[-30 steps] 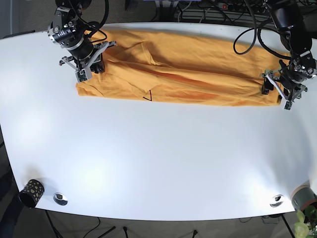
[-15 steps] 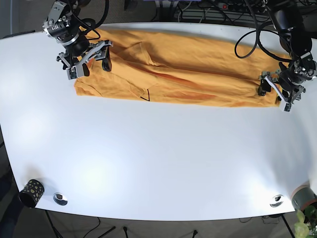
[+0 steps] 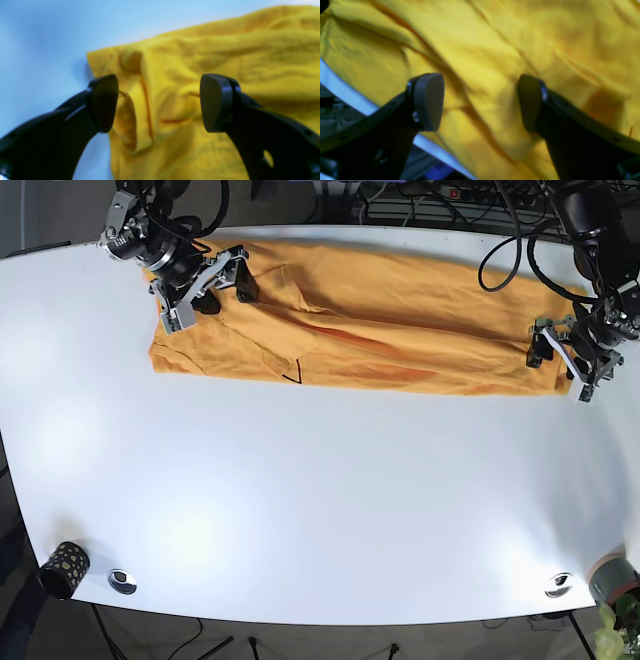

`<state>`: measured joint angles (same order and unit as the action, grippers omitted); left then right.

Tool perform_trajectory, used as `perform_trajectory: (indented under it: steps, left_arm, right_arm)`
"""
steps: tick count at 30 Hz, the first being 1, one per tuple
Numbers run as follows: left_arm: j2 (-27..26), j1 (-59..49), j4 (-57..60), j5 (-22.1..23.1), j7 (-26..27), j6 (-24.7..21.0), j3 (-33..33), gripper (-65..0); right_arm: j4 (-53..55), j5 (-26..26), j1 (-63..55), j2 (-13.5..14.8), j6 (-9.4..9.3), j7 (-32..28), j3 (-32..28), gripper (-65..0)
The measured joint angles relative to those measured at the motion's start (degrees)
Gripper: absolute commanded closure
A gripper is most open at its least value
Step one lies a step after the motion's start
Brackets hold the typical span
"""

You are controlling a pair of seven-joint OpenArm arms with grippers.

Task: Fold the T-shirt properly
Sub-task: 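Regrasp the folded shirt edge with both grippers and pull it toward the table center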

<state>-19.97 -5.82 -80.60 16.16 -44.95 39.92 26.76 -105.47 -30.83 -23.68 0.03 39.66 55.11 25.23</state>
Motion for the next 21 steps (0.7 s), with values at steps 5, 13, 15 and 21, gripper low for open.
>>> perform_trajectory:
  steps: [5,13,15,21]
  left_arm:
    - [-0.2,0.0,3.7,-0.3,2.4,0.2,0.1,-47.2]
    - [-0.1,4.7,10.2,-0.8,7.0,0.5,0.1,-47.6]
    - [-0.1,6.5,12.3,-0.6,7.9,0.6,-0.9,-47.6]
    - [-0.1,10.8,13.8,-0.7,5.6,0.4,-3.7,-48.2]
  right_arm:
    - [4.2,5.4,4.2,1.2,0.9,-1.6,0.0,-44.4]
    - [11.0,13.2,13.0,2.2,1.81,-5.7,-0.2,-44.4]
    - [13.4,14.4,15.8,2.5,1.81,-6.1,-0.2,-44.4]
    - [15.5,17.7,19.2,4.9,0.42,-4.9,-0.1,-44.4]
